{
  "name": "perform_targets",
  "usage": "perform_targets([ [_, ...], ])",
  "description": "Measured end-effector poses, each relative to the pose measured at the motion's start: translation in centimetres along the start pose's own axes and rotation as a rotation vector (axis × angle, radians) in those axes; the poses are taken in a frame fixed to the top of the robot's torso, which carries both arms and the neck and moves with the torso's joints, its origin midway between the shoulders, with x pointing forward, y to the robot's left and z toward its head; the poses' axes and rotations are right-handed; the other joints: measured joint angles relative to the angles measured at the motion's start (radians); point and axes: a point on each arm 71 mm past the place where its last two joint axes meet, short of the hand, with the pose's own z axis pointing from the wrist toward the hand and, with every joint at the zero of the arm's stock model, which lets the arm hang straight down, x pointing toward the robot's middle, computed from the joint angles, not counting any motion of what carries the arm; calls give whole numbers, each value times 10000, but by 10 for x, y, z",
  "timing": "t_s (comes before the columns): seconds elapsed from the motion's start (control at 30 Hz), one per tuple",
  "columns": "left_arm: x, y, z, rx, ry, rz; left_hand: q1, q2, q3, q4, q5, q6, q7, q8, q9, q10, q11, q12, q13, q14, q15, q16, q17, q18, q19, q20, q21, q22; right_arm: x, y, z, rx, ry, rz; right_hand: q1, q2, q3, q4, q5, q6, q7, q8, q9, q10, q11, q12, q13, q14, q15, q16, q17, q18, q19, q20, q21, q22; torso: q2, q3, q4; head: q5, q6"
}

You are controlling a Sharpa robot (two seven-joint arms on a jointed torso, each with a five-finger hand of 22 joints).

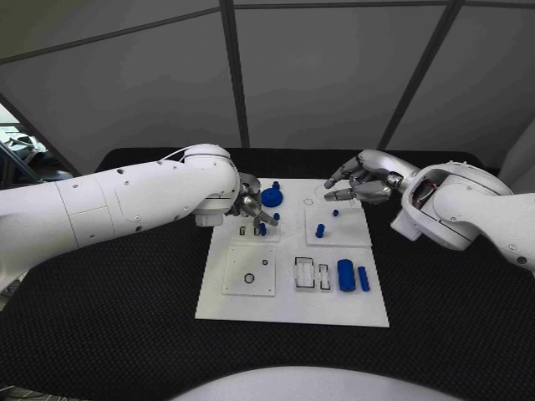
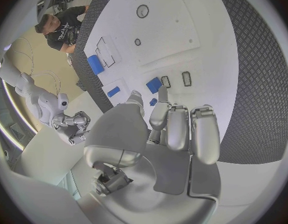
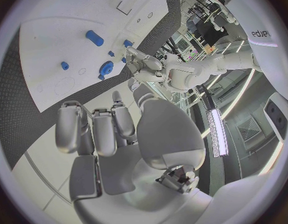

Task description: Assemble the parts on the task board

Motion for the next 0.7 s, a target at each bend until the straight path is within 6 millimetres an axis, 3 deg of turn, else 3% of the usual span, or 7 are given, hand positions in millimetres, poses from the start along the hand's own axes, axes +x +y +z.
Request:
perform_targets([
  [0.7, 0, -2, 3, -71, 313, 220, 540, 251, 305, -304, 0, 0, 0, 0, 49, -35, 34, -69, -23, 0, 0, 0, 0, -1, 0, 0, -1, 0, 0, 0, 2, 38, 2, -75, 3, 3, 0, 0, 38, 0, 0, 1, 2, 0, 0, 0, 1, 0, 0, 0, -2, -1, 0, 0, 0, 1, -9, -2, 10, -27, -63],
])
